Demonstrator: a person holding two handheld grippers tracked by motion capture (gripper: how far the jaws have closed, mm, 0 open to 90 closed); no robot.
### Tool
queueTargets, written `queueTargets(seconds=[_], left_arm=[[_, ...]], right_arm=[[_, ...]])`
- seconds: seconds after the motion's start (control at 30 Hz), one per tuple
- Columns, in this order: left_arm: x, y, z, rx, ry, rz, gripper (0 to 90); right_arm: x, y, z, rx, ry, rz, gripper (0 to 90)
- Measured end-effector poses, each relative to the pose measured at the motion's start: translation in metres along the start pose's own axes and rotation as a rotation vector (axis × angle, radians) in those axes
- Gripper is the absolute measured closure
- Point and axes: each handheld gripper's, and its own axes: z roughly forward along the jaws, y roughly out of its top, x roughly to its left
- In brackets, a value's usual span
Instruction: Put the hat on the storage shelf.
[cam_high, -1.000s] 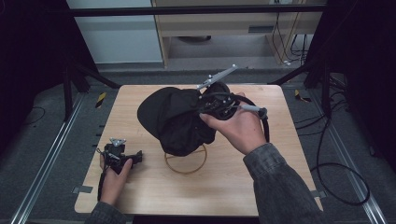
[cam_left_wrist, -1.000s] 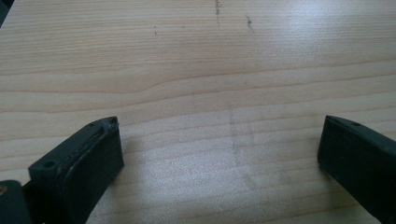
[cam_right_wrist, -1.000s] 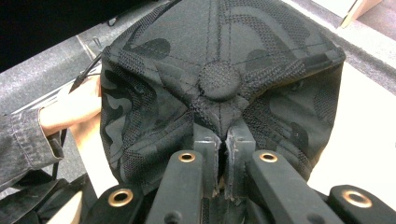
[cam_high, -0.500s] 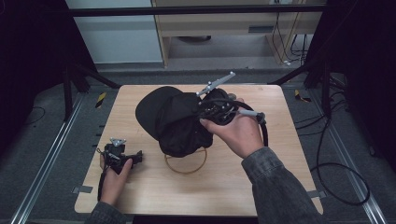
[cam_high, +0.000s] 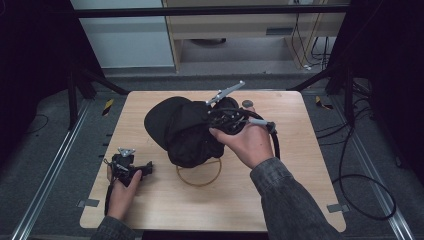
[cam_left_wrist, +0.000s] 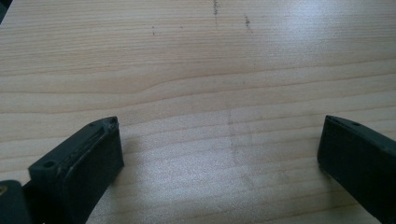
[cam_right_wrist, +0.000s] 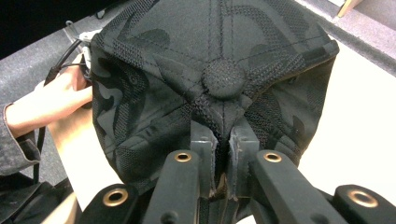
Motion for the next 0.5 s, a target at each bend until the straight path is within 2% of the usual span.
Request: queueTargets(seconds=[0.37, 0.5], left_arm=[[-0.0004, -0.0001, 0.0002, -0.003, -0.004, -0.002, 0.0], [-0.0004, -0.0001, 0.0002, -0.003, -0.004, -0.002, 0.0]], right_arm=[[-0.0067, -0.0046, 0.0029, -0.019, -0.001, 0.028, 78.9], [-0.0106, -0.0057, 0.0051, -0.023, -0.008, 0.039, 74.4]])
